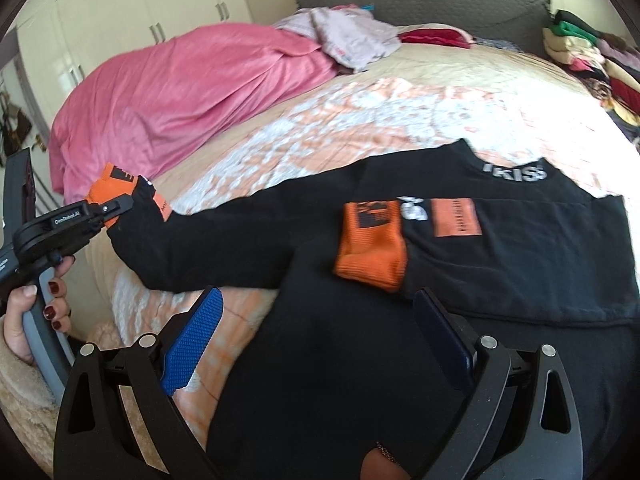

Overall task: Fold small clothes
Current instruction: 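Carry the sleeve across the chest with the left gripper and release it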

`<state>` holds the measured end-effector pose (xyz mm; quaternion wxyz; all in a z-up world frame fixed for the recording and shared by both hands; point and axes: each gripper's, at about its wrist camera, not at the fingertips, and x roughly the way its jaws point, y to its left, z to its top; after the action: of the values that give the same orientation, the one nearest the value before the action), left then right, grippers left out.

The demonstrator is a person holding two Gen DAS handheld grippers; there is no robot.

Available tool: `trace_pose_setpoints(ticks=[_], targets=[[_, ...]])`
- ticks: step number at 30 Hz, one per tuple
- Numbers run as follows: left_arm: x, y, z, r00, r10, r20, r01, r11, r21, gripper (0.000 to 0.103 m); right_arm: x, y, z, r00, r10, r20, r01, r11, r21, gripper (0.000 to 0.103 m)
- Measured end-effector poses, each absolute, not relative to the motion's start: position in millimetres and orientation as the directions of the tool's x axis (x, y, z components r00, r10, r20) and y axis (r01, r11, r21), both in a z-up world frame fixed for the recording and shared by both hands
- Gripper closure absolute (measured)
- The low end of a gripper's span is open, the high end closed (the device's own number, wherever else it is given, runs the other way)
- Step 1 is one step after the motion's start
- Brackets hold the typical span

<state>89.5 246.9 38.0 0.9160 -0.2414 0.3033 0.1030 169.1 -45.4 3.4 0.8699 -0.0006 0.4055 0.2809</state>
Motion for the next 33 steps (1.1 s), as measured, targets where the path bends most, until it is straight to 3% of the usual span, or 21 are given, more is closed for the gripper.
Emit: trace_pose_setpoints(ticks=[16, 33], targets=[[147, 127, 73, 0.811, -0.124, -0.571, -0.098, 0.935, -0.341, 0.099, 177, -166, 7, 0.652, 0.392, -0.649, -0.245, 0.919, 0.308, 0.008], [196, 7, 60, 0.731, -0.281, -0.621, 0.112, 0.949, -0.296, 0.099, 167, -266, 1, 0.745, 0.27, -0.611, -0.04, 0.931, 0.362, 0.008]])
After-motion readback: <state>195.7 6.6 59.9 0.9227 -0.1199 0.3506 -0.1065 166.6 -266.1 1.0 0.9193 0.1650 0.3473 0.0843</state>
